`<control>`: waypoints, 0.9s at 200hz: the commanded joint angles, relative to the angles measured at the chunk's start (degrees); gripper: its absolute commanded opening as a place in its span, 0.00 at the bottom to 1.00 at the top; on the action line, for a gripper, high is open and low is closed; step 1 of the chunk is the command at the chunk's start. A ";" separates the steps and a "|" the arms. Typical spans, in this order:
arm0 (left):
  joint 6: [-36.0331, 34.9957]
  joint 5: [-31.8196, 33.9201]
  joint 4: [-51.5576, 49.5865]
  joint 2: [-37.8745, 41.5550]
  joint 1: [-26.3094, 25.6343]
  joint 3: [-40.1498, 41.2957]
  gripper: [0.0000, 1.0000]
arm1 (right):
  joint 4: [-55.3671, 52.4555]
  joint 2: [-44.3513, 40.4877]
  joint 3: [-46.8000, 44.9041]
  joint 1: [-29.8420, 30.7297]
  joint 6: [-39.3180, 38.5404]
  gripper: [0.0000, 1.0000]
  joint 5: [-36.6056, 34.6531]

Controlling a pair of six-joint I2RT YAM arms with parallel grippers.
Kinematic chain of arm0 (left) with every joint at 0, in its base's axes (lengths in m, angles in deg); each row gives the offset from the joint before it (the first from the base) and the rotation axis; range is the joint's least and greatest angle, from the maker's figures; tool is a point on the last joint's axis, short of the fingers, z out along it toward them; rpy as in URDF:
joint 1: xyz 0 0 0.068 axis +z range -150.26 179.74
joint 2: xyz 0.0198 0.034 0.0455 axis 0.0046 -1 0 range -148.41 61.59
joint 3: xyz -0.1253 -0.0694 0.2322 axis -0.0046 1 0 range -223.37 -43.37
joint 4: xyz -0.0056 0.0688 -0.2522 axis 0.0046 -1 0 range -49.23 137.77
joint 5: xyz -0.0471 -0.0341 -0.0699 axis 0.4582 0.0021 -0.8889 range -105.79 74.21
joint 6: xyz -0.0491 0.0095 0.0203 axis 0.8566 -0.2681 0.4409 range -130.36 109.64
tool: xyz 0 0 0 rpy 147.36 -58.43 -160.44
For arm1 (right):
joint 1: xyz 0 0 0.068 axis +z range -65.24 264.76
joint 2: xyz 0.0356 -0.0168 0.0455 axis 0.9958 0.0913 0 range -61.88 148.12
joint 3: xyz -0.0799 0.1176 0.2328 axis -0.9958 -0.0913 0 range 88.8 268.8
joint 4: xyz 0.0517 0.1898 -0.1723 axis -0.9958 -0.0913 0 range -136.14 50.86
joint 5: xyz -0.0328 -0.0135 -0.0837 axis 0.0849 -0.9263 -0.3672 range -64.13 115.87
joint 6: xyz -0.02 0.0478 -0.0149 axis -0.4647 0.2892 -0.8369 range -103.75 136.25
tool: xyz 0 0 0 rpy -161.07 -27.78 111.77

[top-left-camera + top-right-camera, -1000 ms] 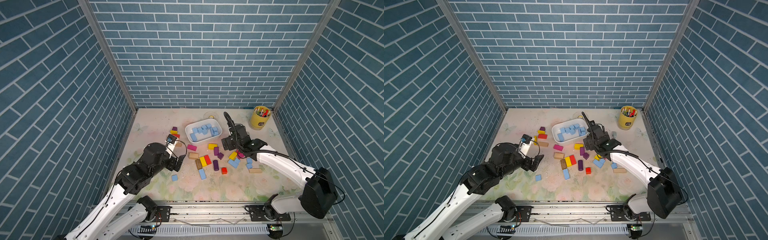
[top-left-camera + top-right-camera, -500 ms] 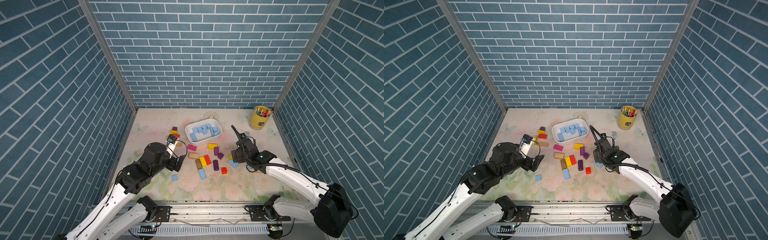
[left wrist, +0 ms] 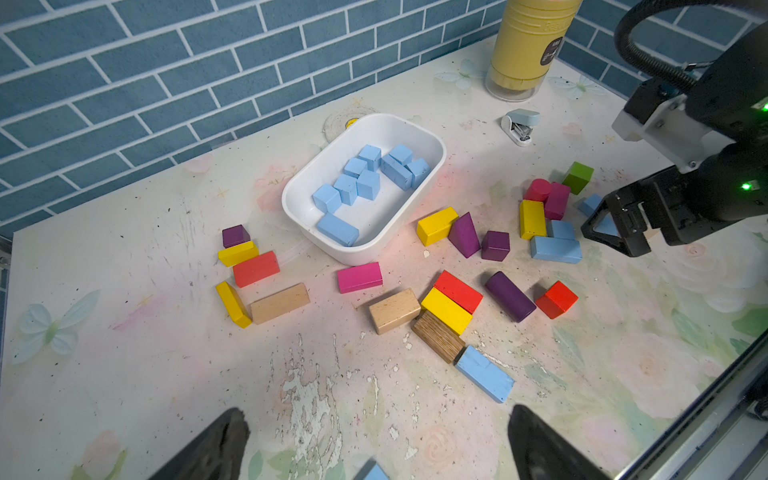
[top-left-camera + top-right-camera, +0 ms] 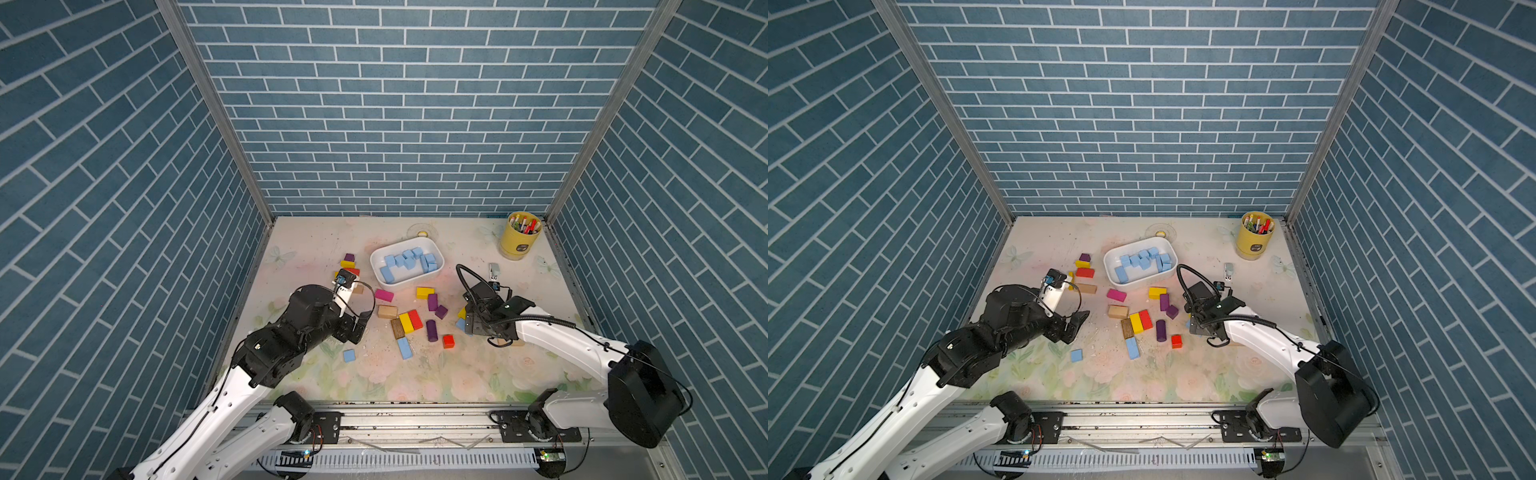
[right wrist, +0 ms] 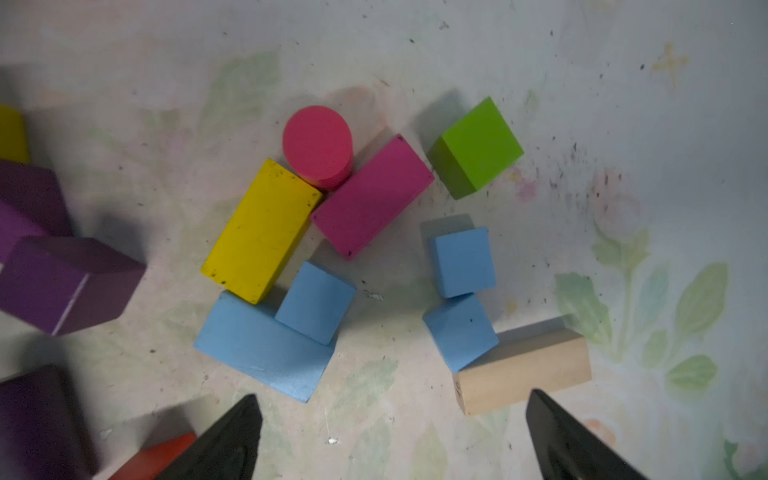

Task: Pick out the blue building blocks
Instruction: Pick up the building block from the center of the board.

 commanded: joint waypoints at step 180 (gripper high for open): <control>-1.01 -3.51 0.67 0.42 0.58 0.08 0.99 | 3.06 13.25 7.77 -0.01 23.87 0.87 10.23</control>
